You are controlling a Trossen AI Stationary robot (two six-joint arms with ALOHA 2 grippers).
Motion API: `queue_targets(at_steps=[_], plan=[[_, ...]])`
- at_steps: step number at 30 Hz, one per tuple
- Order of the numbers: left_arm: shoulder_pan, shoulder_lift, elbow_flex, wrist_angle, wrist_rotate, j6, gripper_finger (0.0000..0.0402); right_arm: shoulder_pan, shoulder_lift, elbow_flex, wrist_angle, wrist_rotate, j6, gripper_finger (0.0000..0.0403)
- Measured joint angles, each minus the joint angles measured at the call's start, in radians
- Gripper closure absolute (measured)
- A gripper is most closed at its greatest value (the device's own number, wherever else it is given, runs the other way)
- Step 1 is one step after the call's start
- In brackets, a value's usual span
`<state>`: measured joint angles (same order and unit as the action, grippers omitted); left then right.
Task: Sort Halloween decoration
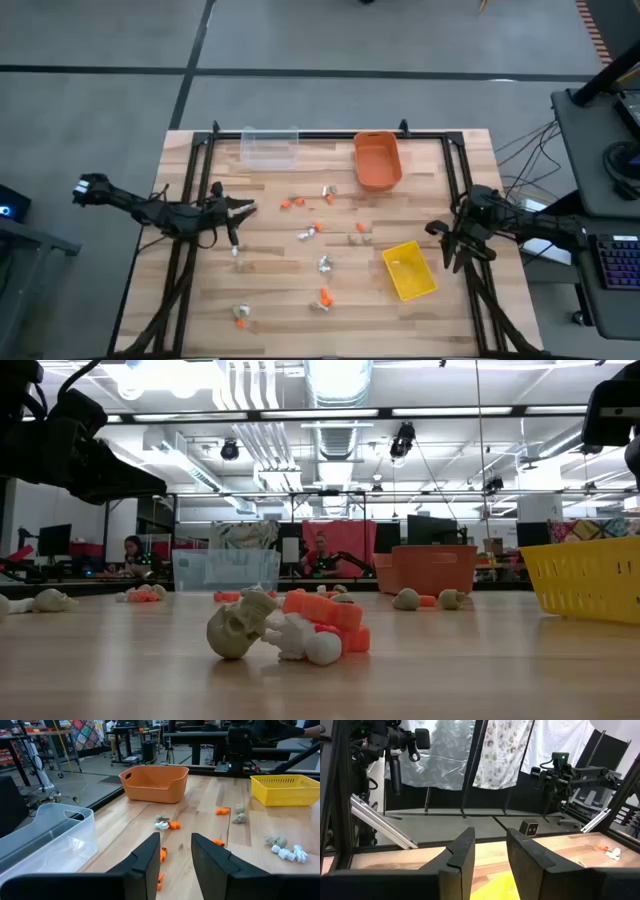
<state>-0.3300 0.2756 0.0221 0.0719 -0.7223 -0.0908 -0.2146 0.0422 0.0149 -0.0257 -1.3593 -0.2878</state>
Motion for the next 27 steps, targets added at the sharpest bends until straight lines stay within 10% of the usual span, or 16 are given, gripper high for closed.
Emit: queue_targets(at_steps=[27], plan=[[0.000,0.000,0.000,0.001,0.000,0.000,0.0308,0.000,0.000,0.000,0.000,0.000,0.000,0.0298]])
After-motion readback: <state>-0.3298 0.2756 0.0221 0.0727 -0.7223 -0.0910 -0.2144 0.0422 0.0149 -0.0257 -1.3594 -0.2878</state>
